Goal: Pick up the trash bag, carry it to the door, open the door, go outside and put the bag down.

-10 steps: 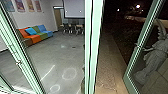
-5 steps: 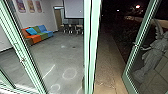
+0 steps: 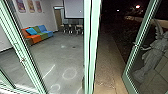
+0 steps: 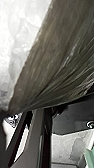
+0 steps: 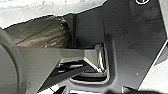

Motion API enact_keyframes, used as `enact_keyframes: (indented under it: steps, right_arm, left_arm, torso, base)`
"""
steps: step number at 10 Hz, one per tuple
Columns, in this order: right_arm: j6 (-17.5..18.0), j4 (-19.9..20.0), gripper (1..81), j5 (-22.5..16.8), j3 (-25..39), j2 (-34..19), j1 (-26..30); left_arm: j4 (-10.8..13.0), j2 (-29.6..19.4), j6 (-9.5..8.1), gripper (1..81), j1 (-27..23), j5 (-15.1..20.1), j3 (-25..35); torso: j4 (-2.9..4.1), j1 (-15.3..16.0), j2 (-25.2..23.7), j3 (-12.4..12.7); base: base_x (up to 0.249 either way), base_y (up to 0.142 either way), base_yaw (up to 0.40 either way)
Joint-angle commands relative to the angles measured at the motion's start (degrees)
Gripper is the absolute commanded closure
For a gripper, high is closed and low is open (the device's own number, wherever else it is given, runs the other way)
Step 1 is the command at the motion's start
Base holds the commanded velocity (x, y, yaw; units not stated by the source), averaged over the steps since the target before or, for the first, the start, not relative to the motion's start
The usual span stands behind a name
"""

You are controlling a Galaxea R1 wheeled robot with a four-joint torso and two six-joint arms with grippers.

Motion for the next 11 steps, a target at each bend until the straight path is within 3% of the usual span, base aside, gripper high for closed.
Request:
enact_keyframes:
  steps: [1, 9, 11]
  right_arm:
    - [-0.22, -0.84, 1.0, -3.72, -0.46, 0.55, 1.71]
    - [-0.22, -1.01, 1.0, -3.63, -0.9, 1.16, 1.35]
    - [-0.22, -1.01, 1.0, -3.63, -0.9, 1.16, 1.35]
  left_arm:
    - [0.31, 0.15, 0.28, 81.1, -2.46, 4.5, -0.23]
    - [1.1, -0.11, 0.45, 81.1, -2.55, 5.02, -0.23]
    - [1.11, -0.11, 0.45, 81.1, -2.55, 5.02, -0.23]
  torso:
    - [0.0, 0.0, 0.0, 0.0]
    - [0.0, 0.02, 0.0, 0.0]
    - [0.0, 0.02, 0.0, 0.0]
  base:
    - [0.0, 0.0, 0.0]
    - [0.0, 0.0, 0.0]
    - [0.0, 0.0, -0.183]
